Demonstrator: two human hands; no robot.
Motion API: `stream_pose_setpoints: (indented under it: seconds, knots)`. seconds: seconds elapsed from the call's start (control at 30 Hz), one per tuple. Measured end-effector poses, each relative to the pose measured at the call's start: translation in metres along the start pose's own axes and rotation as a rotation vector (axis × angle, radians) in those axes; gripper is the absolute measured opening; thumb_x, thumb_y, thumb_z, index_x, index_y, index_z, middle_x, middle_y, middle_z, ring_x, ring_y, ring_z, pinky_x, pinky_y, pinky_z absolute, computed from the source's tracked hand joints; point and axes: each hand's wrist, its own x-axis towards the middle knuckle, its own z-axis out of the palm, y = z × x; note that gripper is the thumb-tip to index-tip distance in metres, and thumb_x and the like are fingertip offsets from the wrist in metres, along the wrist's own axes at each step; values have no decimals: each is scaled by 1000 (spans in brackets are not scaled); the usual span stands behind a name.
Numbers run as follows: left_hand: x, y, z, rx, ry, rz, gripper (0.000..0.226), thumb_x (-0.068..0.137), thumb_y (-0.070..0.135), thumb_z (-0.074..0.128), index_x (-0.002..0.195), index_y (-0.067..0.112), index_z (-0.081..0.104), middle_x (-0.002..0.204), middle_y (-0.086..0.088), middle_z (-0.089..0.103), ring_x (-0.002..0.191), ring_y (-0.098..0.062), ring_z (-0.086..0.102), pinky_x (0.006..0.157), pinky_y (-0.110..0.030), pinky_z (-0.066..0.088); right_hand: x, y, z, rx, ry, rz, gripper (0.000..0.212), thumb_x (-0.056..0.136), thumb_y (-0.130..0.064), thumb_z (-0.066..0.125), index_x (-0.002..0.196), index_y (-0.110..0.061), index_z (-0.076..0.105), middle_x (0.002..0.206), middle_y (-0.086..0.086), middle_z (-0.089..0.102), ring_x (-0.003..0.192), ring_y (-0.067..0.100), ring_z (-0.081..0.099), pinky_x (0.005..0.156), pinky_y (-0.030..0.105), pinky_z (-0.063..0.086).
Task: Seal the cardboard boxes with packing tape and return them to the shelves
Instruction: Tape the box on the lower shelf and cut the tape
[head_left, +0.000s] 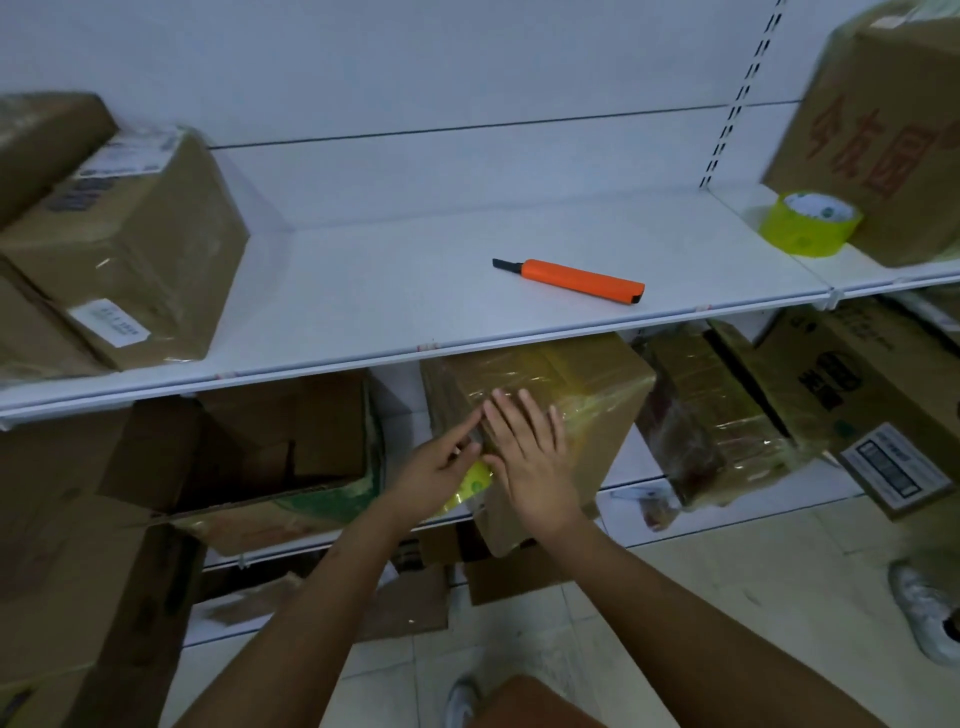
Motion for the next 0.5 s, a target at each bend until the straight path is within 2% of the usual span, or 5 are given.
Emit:
stream_pose_setpoints:
  seconds: [0.1, 0.17, 0.3, 0.37, 0.5]
  knots:
    - [-3, 3, -5, 42, -2, -5, 50, 106, 31, 44, 146, 49, 21, 129, 17, 55, 112, 0, 55, 75, 2, 36, 6, 5, -12, 97, -43, -55, 60, 106, -44, 24, 158, -16, 14, 164, 2, 18, 151, 25, 21, 123, 45, 9]
    - [-6, -1, -4, 74, 22, 18, 59, 105, 33, 46, 151, 50, 13, 104, 12, 62, 89, -2, 61, 72, -16, 46, 12, 12, -34, 236, 5, -98, 59, 107, -43, 26, 155, -9, 28, 159, 7, 33, 144, 24, 35, 123, 41, 15]
    - [-1, -7, 7, 79, 75, -38, 77, 103, 32, 51, 158, 31, -3, 98, 11, 66, 89, -8, 64, 79, -28, 50, 77, 47, -87, 182, 405, 129, 38, 102, -21, 50, 135, -4, 55, 129, 15, 60, 121, 29, 52, 111, 42, 37]
    - [3, -4, 11, 11, 69, -88, 78, 102, 34, 52, 158, 26, -3, 96, 14, 67, 94, -11, 64, 86, -30, 48, 121, 75, -94, 101, 288, 194, 40, 101, -20, 52, 138, -6, 53, 134, 15, 58, 123, 32, 52, 113, 44, 35]
    - [10, -1, 20, -136, -56, -183, 89, 96, 43, 61, 158, 27, 0, 96, 22, 68, 102, -3, 60, 92, -24, 44, 162, 129, -94, 29, -271, 313, 44, 103, -36, 47, 138, -9, 52, 136, 15, 53, 123, 35, 48, 99, 43, 40]
